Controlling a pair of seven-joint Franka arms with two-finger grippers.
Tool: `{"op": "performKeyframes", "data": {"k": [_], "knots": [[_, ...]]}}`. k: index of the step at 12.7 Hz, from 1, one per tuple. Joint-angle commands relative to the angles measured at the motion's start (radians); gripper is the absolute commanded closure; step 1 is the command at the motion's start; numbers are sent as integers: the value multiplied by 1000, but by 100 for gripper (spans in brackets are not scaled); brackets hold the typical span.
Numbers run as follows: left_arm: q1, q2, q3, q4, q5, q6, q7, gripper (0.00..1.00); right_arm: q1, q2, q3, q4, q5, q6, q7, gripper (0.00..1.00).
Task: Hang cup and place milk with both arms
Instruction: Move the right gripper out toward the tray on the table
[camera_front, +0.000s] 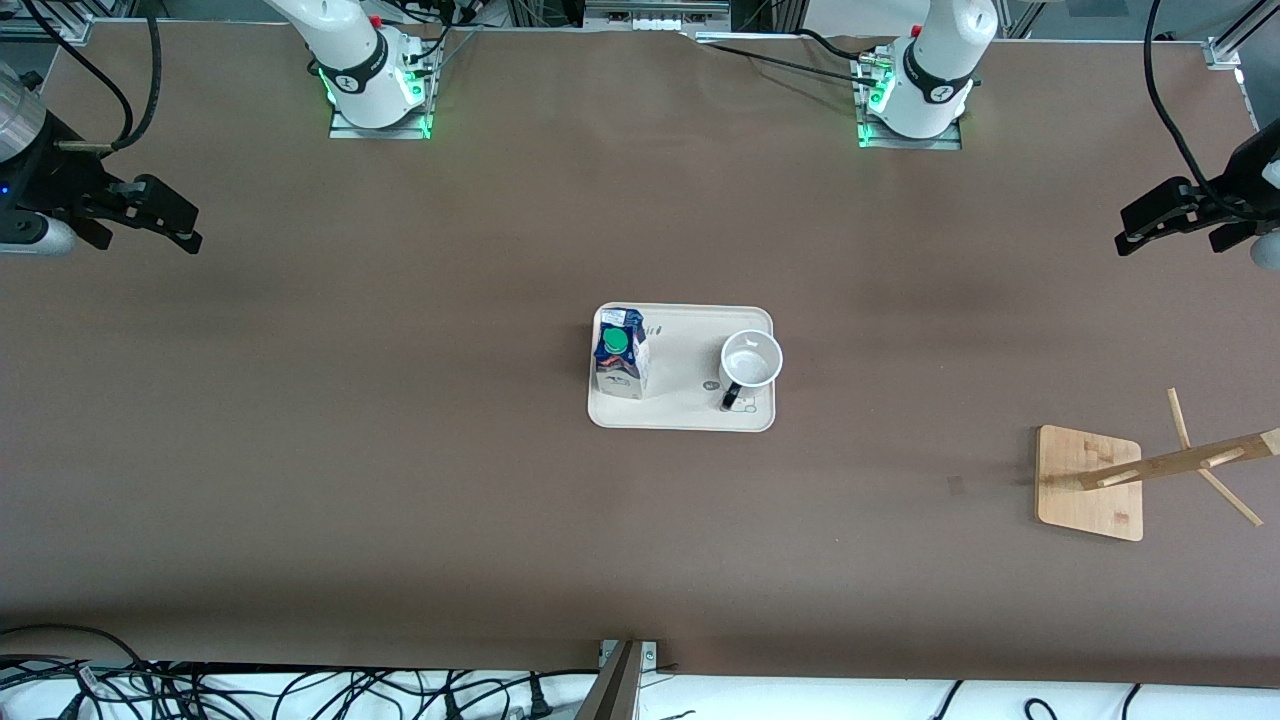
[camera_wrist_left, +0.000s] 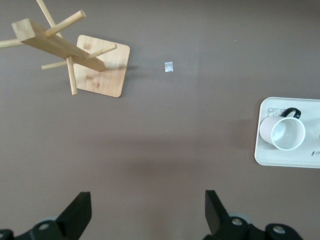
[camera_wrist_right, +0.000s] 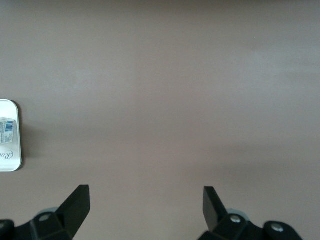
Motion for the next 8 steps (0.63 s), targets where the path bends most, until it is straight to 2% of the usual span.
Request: {"op": "performKeyframes", "data": {"k": [1,2,3,5,7,8], "knots": [[-3,6,2,23,1,-20,10,0,1,47,4,12,13,-16,-17,0],[-3,6,3,23,1,-20,12,0,19,109,17,15,12,-30,-7,0],[-3,8,5,23,1,-18,12,0,24,130,20,18,15,-67,-26,0],[-3,11,5,25,3,-17,10,0,55,119,42,21,15,-79,-95,0],[-3,14,5,25,3,-14,10,0,81,130,82,24,36,-50,-31,0],[-3,14,3,25,3,-14,10,0,111,147,86,33,88,-33,75,0]]}}
